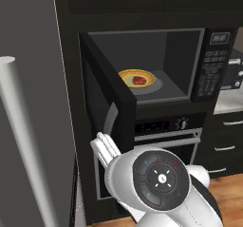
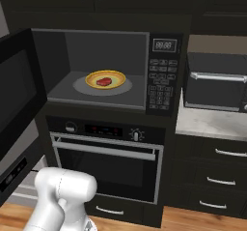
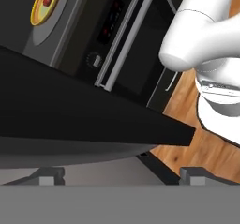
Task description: Transport the steak from the fridge to the microwave and turn on the microwave.
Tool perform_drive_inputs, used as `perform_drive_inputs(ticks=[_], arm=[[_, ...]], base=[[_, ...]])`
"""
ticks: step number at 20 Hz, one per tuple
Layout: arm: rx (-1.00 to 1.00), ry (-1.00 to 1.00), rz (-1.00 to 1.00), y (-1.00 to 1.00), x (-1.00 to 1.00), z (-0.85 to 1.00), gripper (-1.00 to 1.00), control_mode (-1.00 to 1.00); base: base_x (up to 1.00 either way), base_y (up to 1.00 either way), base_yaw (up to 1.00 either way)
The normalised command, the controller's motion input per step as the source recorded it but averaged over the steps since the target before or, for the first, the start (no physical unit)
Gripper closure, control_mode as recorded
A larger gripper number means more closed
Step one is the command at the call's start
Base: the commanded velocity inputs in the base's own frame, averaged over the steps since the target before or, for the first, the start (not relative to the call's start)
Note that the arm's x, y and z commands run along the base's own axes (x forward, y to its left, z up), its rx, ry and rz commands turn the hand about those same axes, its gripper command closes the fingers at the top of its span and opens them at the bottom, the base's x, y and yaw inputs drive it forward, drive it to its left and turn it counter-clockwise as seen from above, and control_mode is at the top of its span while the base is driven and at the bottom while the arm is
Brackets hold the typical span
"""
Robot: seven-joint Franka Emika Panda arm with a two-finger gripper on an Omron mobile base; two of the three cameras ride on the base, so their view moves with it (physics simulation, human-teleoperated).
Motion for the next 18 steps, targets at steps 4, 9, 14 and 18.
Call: perform_drive_inputs(ticks=[4,9,14,18], arm=[[0.00,-0.05,0.00,0.00,0.19,-0.03,-1.00,-1.00],[0.00,-0.03,0.00,0.00,0.26,-0.05,-1.00,-1.00],[0.00,-0.01,0.00,0.00,0.29,-0.05,-1.00,-1.00],[0.00,0.00,0.00,0.00,0.25,-0.04,-1.00,-1.00]], base=[[0.00,0.00,0.00],[0.00,0.00,0.00],[0.00,0.00,0.00],[0.00,0.00,0.00]])
